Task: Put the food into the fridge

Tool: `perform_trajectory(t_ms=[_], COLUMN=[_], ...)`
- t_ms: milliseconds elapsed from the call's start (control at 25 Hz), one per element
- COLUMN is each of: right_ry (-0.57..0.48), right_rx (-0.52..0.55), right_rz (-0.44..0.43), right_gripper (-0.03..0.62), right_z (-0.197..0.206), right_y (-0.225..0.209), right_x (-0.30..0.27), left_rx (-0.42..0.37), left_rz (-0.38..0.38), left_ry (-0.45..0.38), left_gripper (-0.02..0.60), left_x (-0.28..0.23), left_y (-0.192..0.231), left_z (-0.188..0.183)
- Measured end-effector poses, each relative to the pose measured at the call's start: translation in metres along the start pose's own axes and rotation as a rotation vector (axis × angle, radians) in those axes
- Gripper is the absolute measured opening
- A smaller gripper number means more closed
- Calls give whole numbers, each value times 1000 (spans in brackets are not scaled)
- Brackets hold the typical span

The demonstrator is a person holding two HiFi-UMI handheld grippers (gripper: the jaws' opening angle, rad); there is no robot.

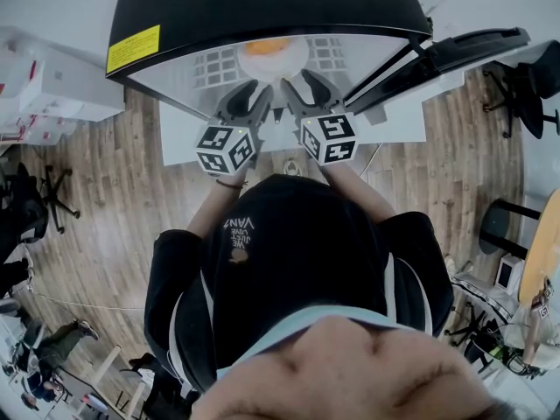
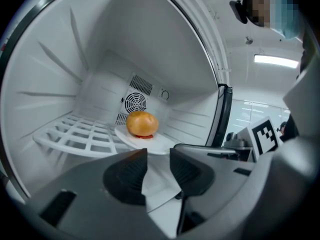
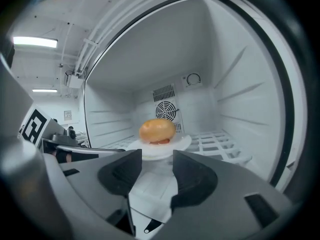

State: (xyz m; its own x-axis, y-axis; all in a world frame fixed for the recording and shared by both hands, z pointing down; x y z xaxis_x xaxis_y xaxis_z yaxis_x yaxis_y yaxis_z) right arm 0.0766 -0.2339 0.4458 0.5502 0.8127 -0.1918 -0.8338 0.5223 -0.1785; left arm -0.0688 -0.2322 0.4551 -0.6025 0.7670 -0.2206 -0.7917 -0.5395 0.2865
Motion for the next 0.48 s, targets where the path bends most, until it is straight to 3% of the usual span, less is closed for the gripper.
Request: perform_trajectory(t_ms=[480], right_ry=[0], right_rx=[7], right_rz=[0], right_gripper=[198], right_z=[-3], right_y=[-3], right_x=[-6], left_rx=[20], left_rz=[3], left_ry=[-1], left_gripper=[141], left_x=[-7], left_y=[5], left_z=[-5])
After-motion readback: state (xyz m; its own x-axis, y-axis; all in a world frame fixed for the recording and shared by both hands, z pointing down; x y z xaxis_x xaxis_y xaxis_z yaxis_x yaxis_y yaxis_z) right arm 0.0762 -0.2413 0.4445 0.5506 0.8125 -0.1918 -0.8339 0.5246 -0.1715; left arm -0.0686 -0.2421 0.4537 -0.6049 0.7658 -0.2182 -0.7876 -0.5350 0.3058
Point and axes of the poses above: the fingertips, and each gripper's own axes: x backward along the fingers, y to its left, z out of its underside, the point moved 7 cm from there along x, backward along the fingers, and after that the axes turned 5 degrees about -z, right-handed, at the moved point
